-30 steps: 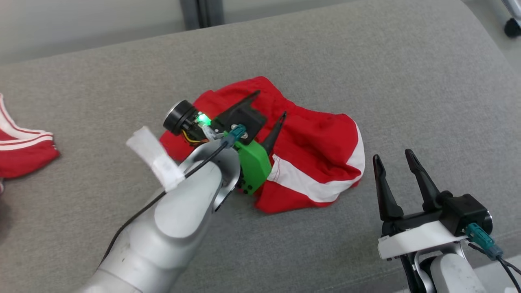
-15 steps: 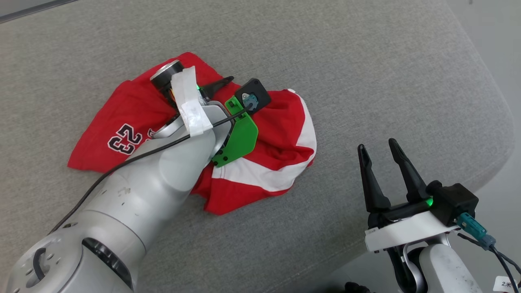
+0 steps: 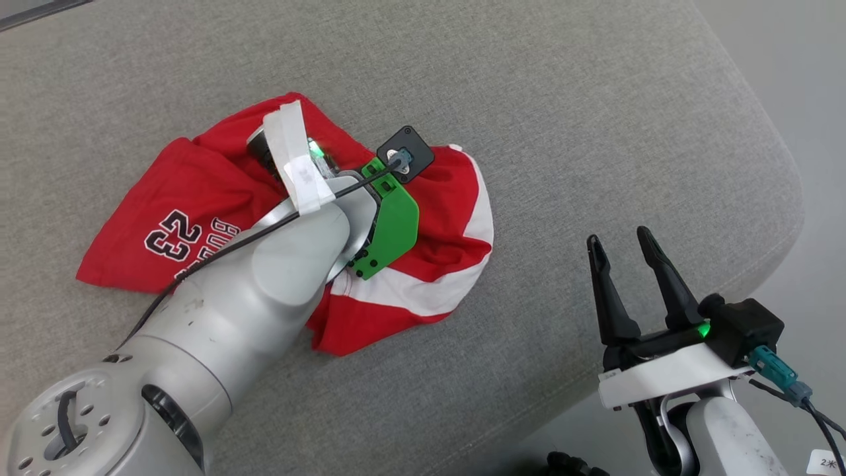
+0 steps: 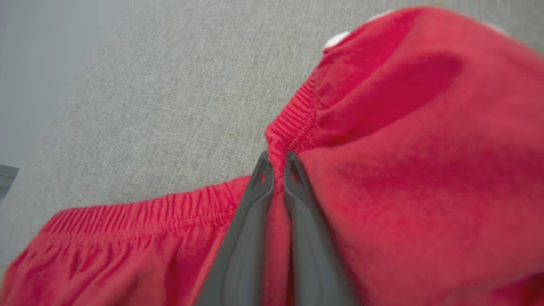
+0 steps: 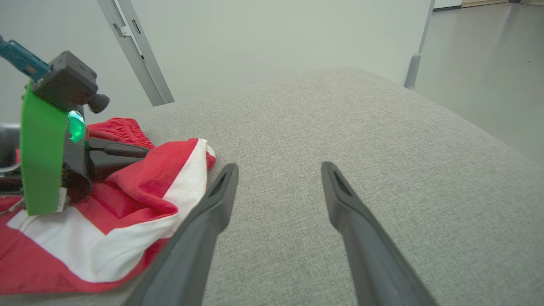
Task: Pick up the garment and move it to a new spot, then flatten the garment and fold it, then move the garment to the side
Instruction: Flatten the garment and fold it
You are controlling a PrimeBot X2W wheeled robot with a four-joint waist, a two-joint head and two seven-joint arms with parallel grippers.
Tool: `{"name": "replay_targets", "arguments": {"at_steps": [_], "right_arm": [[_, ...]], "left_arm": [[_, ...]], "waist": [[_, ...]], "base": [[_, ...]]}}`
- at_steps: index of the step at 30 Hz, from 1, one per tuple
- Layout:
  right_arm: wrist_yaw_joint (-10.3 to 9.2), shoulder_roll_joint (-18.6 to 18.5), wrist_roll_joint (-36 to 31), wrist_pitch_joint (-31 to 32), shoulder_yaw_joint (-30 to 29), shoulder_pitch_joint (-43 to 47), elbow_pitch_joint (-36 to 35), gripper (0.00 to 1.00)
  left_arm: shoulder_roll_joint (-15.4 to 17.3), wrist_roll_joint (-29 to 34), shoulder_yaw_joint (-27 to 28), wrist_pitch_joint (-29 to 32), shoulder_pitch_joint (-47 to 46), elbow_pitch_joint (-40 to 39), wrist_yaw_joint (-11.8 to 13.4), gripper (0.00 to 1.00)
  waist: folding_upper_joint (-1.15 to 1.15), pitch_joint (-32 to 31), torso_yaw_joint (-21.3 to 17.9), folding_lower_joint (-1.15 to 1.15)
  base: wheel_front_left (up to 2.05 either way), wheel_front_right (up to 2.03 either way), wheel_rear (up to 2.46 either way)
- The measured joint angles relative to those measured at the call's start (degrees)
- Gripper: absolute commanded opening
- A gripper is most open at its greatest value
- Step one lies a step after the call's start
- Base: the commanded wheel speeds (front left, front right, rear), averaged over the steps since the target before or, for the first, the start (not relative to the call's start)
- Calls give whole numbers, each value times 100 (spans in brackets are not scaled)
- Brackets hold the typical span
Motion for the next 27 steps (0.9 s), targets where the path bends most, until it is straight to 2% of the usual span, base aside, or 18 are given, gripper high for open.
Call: {"name": "replay_targets", "arguments": {"at_steps": [3, 10, 16, 18, 23, 25, 27], "right_arm": [[0, 0, -56, 0, -42, 10, 16, 100], [0, 2, -215, 0, -160, 135, 53, 100], [-1, 5, -302, 0, -293, 280, 76, 100], [0, 7, -383, 0, -338, 340, 85, 100], [-1, 5, -512, 0, -475, 552, 43, 100], [0, 3, -572, 0, -528, 592, 11, 100], [0, 3, -641, 0, -526, 588, -21, 100]], "left_arm": [[-31, -257, 4, -442, -174, -120, -32, 0], [-87, -809, 622, -1691, -1067, -356, -32, 0], [-93, -1131, 1048, -2103, -1474, -823, -31, 0], [18, -1129, 1141, -2160, -1378, -1048, -4, 0], [541, -888, 1278, -2191, -53, -1930, 321, 0], [762, -740, 1494, -2193, 789, -2536, 494, 0], [1018, -433, 1849, -2199, 2205, -3221, 628, 0]], "waist": [[0, -113, 97, 0], [0, -496, 405, 0], [0, -870, 726, 0], [0, -1019, 838, 0], [0, -1278, 1157, 0], [0, -1341, 1323, 0], [0, -1366, 1565, 0]], "base": [[0, 0, 0], [0, 0, 0], [0, 0, 0], [0, 0, 0], [0, 0, 0], [0, 0, 0], [0, 0, 0]]}}
